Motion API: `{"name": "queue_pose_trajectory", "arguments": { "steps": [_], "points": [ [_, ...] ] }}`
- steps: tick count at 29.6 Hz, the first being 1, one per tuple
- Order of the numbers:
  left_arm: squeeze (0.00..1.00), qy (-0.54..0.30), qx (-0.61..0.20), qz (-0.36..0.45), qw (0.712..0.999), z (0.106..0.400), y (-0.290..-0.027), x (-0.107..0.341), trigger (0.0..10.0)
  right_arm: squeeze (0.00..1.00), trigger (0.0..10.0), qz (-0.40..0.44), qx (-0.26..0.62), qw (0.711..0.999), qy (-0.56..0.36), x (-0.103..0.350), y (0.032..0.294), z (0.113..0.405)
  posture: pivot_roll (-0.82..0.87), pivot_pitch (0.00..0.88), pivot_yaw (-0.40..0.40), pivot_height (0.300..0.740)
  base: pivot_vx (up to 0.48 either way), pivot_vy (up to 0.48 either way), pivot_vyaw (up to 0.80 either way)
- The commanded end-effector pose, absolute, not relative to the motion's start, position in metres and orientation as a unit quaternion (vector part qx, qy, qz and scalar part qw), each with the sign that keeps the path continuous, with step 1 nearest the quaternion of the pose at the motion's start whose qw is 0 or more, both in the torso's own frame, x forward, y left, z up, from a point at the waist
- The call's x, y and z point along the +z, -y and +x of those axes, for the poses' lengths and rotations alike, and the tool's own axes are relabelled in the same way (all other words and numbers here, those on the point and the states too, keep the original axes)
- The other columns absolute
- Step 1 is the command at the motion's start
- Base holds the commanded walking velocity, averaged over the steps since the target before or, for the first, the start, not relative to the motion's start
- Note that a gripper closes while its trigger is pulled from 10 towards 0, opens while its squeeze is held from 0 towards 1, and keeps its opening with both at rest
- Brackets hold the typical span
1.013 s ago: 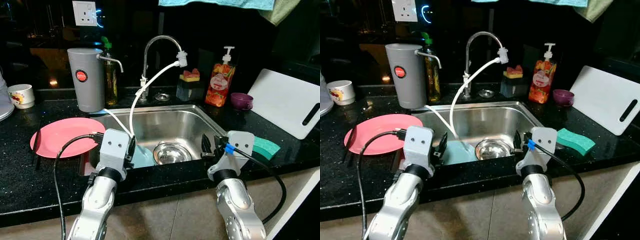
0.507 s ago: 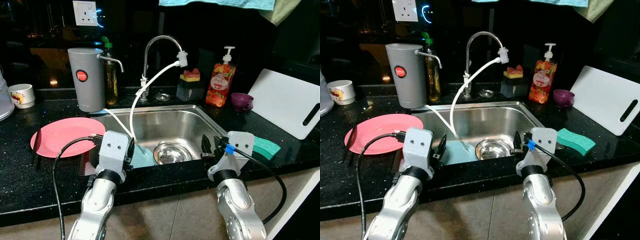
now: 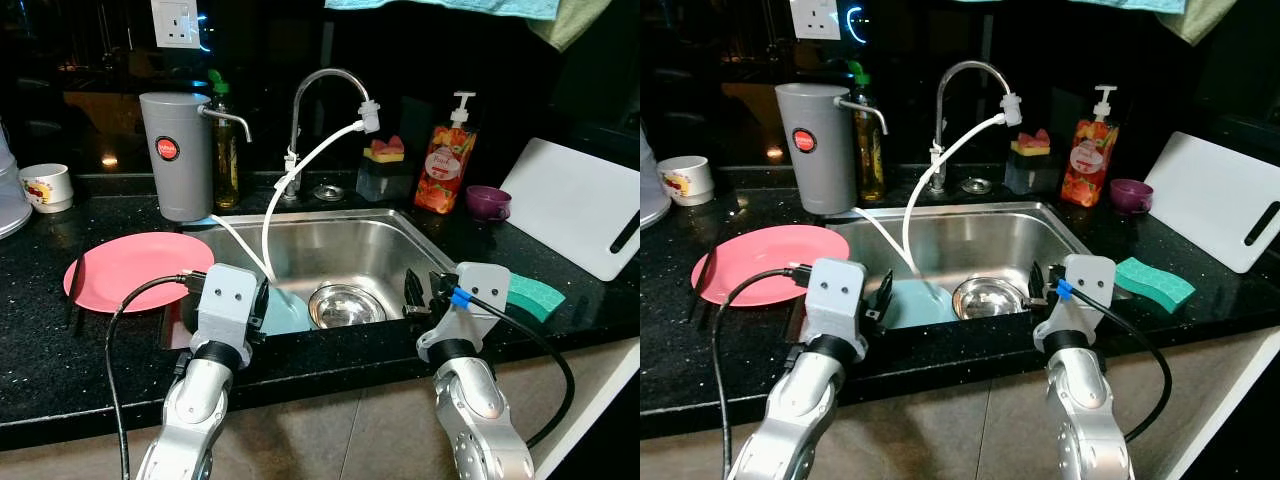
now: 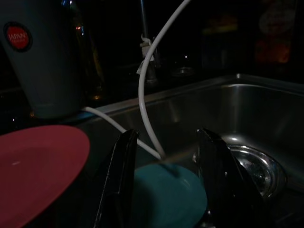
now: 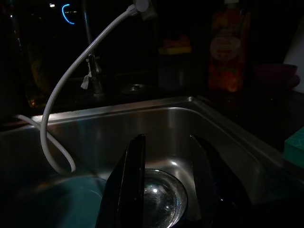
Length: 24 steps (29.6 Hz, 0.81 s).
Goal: Kitchen organization
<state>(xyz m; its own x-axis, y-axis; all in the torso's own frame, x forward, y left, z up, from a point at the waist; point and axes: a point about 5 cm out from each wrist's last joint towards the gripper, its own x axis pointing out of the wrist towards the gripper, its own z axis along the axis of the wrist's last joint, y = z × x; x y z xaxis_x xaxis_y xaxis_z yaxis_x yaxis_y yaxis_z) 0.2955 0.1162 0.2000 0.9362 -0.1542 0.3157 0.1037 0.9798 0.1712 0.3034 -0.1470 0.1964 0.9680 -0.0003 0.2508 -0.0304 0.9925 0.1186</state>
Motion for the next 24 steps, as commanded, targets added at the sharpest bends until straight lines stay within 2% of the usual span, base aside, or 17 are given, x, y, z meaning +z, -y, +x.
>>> {"name": "queue_pose_trajectory", "arguments": {
  "steps": [1,24],
  "points": [
    [0.00,0.167,-0.066,0.081,0.980,0.2977,-0.1169,0.2016,10.0,0.00,10.0,0.057,0.013,0.990,0.126,0.1965,0.1445,0.3007,0.09,0.009,-0.070,0.740,0.000,0.000,0.00],
    [0.00,0.169,-0.072,0.085,0.979,0.2967,-0.1155,0.2026,10.0,0.00,10.0,0.066,0.003,0.990,0.124,0.1942,0.1449,0.3024,0.11,0.016,-0.067,0.740,0.000,0.000,0.00]
  ]
}}
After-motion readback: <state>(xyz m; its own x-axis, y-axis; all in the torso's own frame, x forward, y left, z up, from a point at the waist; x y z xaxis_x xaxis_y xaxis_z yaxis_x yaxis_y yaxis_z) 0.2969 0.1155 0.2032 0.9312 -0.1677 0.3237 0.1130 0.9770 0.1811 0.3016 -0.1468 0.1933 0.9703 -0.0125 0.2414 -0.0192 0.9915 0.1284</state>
